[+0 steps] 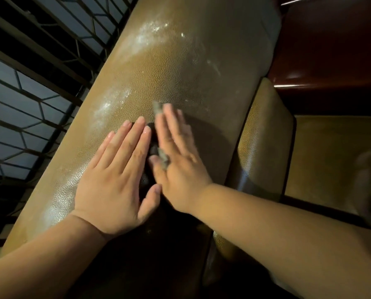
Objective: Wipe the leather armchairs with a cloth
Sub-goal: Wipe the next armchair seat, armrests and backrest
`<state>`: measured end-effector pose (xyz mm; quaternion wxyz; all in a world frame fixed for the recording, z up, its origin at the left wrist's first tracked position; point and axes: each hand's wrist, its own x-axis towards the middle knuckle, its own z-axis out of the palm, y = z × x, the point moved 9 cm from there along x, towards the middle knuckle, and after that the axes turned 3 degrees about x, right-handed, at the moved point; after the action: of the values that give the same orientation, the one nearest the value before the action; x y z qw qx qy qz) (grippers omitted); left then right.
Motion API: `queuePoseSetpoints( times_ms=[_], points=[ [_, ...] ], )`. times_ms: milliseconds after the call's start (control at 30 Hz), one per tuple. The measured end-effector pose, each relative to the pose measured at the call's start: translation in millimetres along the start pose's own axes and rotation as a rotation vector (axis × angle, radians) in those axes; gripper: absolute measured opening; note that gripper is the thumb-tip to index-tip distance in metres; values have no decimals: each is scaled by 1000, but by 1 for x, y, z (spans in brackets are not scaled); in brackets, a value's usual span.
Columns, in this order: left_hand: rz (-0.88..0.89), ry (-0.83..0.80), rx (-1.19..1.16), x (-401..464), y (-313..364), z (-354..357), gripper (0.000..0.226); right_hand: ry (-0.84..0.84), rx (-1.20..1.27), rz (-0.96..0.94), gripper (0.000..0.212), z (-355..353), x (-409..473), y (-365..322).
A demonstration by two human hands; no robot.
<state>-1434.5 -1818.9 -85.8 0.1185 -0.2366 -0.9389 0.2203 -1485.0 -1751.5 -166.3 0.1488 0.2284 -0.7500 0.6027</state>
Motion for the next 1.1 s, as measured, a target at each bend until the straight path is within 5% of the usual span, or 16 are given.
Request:
queuePoseSetpoints(
  times_ms=[100,233,300,433,567,767,867,1000,1100],
  points=[
    [-1,-5,6,0,0,0,90,-15,-143,-171,75,-10,12,11],
    [-8,-22,40,0,1,-1,92,14,-123,547,67,-46,-3,131],
    [-15,-25,44,0,1,0,93,62,-46,684,65,-47,-5,134],
    [-21,-4,37,0,0,0,94,9,84,101,68,-16,51,8],
    [-81,-12,56,0,-5,-2,96,-189,-150,-367,56,-16,84,-37],
    [-163,-38,94,-2,-9,-4,94,-94,-180,-51,50,-50,116,0],
    [-260,-55,103,-4,-15,-14,97,-305,-188,-275,49,-10,79,-50],
    [-667,-123,78,-36,-32,-29,96,-575,-413,-485,57,4,84,-59],
    [-974,-242,51,-96,-56,-32,99,-545,-597,-256,61,-15,154,-29]
  ],
)
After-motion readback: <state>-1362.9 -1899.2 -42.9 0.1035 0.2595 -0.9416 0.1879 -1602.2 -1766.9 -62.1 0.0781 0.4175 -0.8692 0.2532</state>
